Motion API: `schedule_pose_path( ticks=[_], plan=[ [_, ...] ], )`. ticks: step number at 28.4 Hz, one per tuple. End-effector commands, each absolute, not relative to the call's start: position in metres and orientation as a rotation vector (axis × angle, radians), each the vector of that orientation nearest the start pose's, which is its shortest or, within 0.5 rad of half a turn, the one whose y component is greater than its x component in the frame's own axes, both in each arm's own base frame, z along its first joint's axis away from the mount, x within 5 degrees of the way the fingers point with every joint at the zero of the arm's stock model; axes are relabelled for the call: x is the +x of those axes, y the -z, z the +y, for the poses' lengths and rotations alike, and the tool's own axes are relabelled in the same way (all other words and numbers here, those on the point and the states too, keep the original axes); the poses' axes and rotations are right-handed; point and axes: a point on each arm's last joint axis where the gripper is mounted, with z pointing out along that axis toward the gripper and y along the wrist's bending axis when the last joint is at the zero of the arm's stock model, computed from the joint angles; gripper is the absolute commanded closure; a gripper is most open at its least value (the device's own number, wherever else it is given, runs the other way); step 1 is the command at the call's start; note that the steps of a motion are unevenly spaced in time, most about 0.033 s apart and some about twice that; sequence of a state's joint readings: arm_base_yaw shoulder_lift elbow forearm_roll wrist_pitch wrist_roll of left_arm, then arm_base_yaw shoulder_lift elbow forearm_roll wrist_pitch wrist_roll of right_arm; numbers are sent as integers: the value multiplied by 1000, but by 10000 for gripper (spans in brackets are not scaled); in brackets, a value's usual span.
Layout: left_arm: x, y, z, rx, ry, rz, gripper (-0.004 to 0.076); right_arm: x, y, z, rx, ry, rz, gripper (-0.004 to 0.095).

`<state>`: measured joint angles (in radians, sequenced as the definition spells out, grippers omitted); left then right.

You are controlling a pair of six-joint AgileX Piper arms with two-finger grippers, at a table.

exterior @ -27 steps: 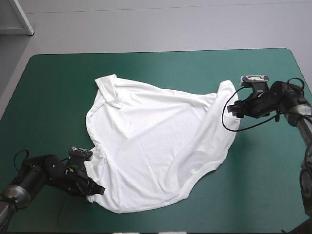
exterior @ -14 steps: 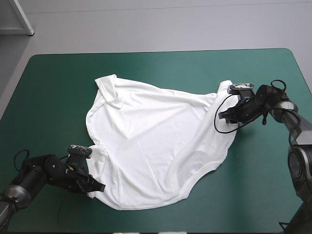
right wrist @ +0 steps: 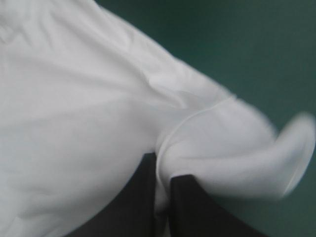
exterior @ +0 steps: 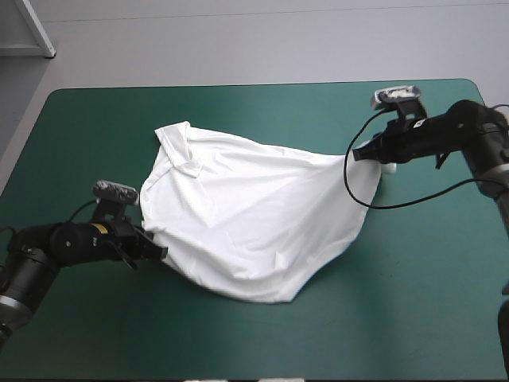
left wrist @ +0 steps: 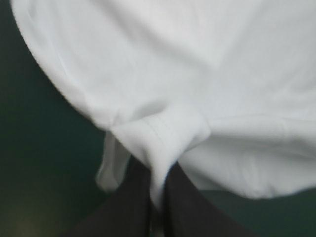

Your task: Fold the cloth

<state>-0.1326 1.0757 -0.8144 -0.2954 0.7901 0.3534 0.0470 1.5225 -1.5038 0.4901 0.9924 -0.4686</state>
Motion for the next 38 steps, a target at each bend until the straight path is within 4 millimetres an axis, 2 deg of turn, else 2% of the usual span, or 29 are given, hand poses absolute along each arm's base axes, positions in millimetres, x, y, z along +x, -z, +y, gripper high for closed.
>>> schedule_pose_path(
  ticks=[1,4,7,12,15,18,22,23,26,28,31,33,36,38],
  plan=[
    [206,-382,-46,416,207,2153,705,265,-488,50,-456,-359,1953,921],
    [195,-475,-39,420,70,1855,705,204,-560,44,-429,-275,1644,921],
    [170,-539,-31,400,-27,1643,705,162,-597,41,-414,-232,1467,922],
    [112,-617,-21,340,-87,1344,705,106,-639,37,-405,-188,1250,922],
    [71,-650,-15,313,-106,1185,705,76,-658,36,-408,-168,1147,922],
    [39,-668,-11,309,-137,1090,705,47,-673,35,-411,-149,1052,922],
    [14,-677,-5,292,-169,1037,705,7,-687,33,-428,-98,937,921],
    [11,-679,-5,289,-169,1025,705,-5,-690,33,-433,-89,906,921],
    [8,-680,-4,286,-174,1015,705,-20,-693,31,-428,-56,875,921],
    [20,-677,-6,298,-174,1063,705,-21,-693,30,-425,-45,875,921],
    [49,-671,-10,324,-169,1161,705,-9,-691,30,-424,-45,928,921],
    [70,-665,-13,336,-166,1210,705,11,-685,32,-447,-45,1017,921],
    [108,-652,-18,358,-157,1309,705,53,-673,35,-492,-74,1196,921],
    [136,-639,-22,376,-158,1386,705,93,-660,38,-503,-110,1329,921]
  ],
)
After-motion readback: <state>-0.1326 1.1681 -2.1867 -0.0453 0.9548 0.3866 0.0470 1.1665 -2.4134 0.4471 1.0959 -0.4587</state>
